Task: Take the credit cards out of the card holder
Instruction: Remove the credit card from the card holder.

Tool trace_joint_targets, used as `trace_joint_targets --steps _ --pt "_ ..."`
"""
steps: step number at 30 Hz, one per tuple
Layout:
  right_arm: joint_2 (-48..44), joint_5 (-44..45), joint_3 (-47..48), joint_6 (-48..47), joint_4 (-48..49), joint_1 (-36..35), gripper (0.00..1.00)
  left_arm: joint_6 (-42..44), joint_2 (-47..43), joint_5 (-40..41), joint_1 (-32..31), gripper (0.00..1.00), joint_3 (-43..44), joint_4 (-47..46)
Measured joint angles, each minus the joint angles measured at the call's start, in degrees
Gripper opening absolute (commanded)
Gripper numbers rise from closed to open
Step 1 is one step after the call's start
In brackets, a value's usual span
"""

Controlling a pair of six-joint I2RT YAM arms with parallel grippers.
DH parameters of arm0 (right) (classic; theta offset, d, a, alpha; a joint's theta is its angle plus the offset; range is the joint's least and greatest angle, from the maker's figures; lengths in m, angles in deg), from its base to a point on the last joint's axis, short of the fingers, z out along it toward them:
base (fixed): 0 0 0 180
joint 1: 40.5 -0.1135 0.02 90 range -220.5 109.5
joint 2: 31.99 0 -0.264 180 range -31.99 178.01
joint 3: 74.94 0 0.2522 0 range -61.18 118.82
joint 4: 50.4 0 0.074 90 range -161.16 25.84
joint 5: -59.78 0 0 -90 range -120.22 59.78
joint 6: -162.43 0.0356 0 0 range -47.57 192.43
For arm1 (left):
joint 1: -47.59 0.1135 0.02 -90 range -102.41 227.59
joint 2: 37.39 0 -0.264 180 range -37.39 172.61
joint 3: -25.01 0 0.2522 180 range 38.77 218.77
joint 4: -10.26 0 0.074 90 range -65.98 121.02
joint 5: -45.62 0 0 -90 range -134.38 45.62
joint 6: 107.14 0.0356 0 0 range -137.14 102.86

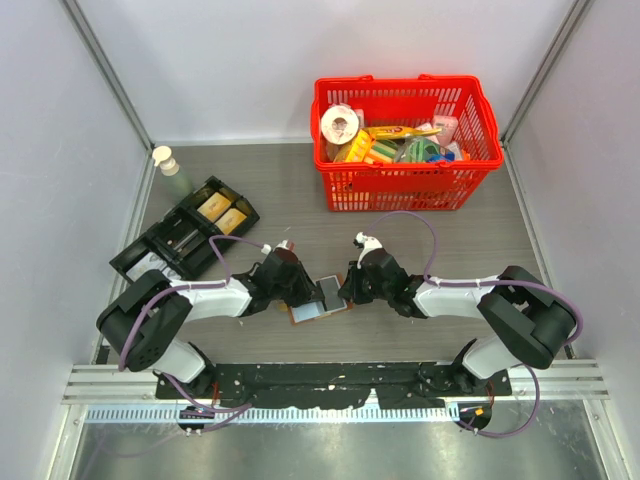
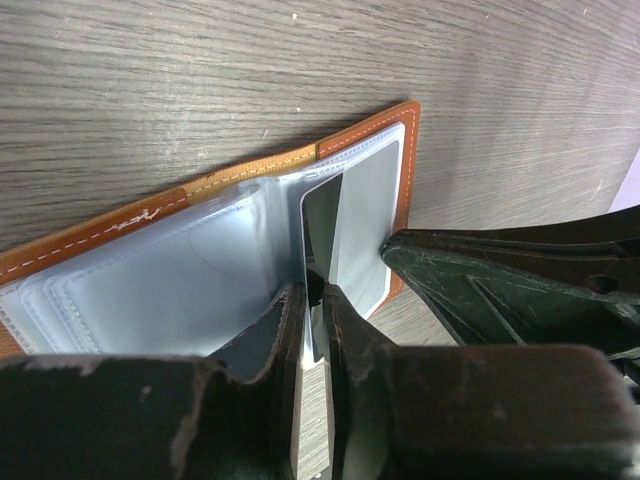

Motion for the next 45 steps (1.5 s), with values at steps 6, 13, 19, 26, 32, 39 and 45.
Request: trace_joint_targets --steps 6,13,19,26,32,39,45 --pt "0.0 0.0 0.0 0.0 0.0 0.0 0.13 0.0 0.0 -0.2 0.0 0.00 0.0 0.0" --pt "0.1 0.0 0.0 0.0 0.0 0.2 0.13 0.0 -2.3 0.5 -0.1 0.00 -0.2 1.4" --pt "0.3 -0.1 0.0 0.2 0.1 0.7 0.12 -0.1 -6.4 2.3 -0.2 0.00 -1.1 5.3" --pt "0.3 -0.3 0.0 0.2 0.1 0.8 0.12 0.0 -7.0 3.3 -0.2 0.26 -1.7 6.8" --pt "0.3 -0.5 0.0 0.2 0.1 0.9 0.12 -0.4 -6.9 3.4 -0.2 0.29 -1.7 6.0" --pt "0.3 -0.6 0.0 0.2 0.1 0.9 0.12 -1.6 -5.0 3.5 -0.2 0.09 -1.7 3.9" --pt "0.3 -0.6 0.0 0.2 0.1 0.9 0.13 -2.2 -4.4 4.5 -0.2 0.00 -1.9 3.5"
